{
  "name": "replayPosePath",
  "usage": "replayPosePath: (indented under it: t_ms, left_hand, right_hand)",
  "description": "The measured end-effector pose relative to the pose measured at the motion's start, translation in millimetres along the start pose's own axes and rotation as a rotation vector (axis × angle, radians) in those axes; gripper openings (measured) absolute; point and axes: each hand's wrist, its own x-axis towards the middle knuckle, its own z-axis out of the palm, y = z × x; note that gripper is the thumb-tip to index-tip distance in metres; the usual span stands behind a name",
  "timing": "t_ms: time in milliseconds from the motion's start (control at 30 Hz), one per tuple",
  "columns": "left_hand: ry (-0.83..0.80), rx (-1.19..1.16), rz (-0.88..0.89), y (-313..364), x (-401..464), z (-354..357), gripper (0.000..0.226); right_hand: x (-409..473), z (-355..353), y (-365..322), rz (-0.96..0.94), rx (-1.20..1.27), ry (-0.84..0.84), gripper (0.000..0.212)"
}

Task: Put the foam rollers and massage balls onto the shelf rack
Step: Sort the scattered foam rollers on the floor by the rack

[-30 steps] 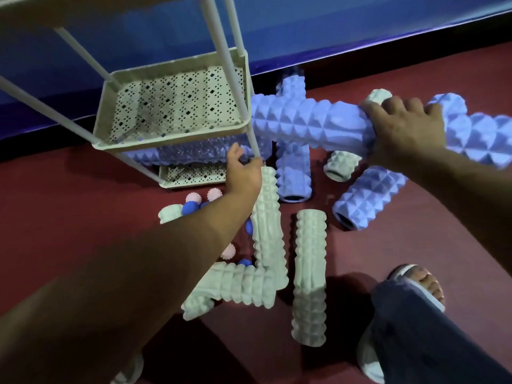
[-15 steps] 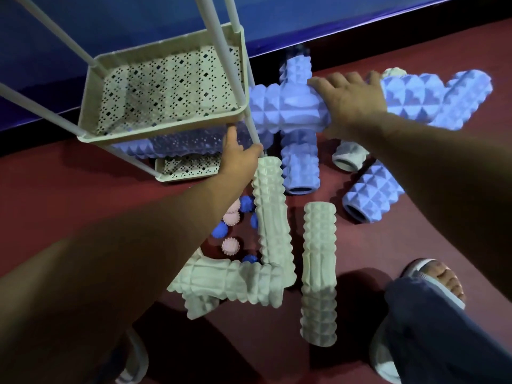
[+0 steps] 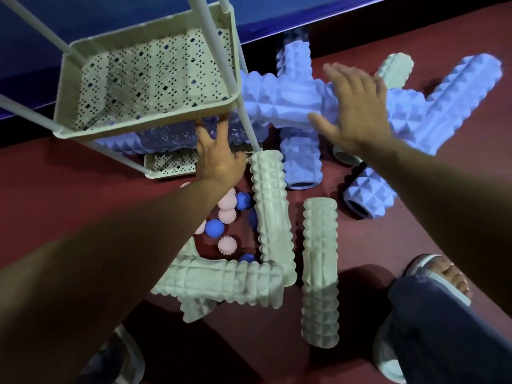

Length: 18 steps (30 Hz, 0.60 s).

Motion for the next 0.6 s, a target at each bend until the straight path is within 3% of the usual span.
replayPosePath:
  t_ms: [100, 167, 233, 333, 400, 500, 600]
  left_hand:
    - [-0.03, -0.019, 0.008, -3, -1, -3, 0.083]
    - [-0.04, -0.008, 0.01, -4, 1, -6, 0.082]
    - [-0.049, -0.002, 0.016, -4, 1, -8, 0.083]
    - [-0.062, -0.104, 0.02, -9, 0, -8, 0.082]
    - [-0.103, -0.386, -0.032, -12, -2, -9, 0.075]
    - [-0.093, -0.889, -0.309, -19, -9, -15, 0.069]
    - [-0.037, -1.046, -0.41, -44, -19, -22, 0.054]
  right_hand:
    - [-31, -2, 8, 0.502, 0.231, 0.364, 0.078]
    - [-46, -1, 13, 0.935, 0.42, 0.391, 0.092]
    - [-49, 1, 17, 1.19, 0.705, 0.347, 0.102]
    - [-40, 4, 25, 1.228, 1.026, 0.406, 0.107]
    - [-30, 7, 30, 1.256, 1.144, 0.482, 0.102]
    - [-16, 5, 25, 1.328, 1.286, 0.515, 0.092]
    - [-3, 3, 19, 1.412, 1.395, 0.544, 0.097]
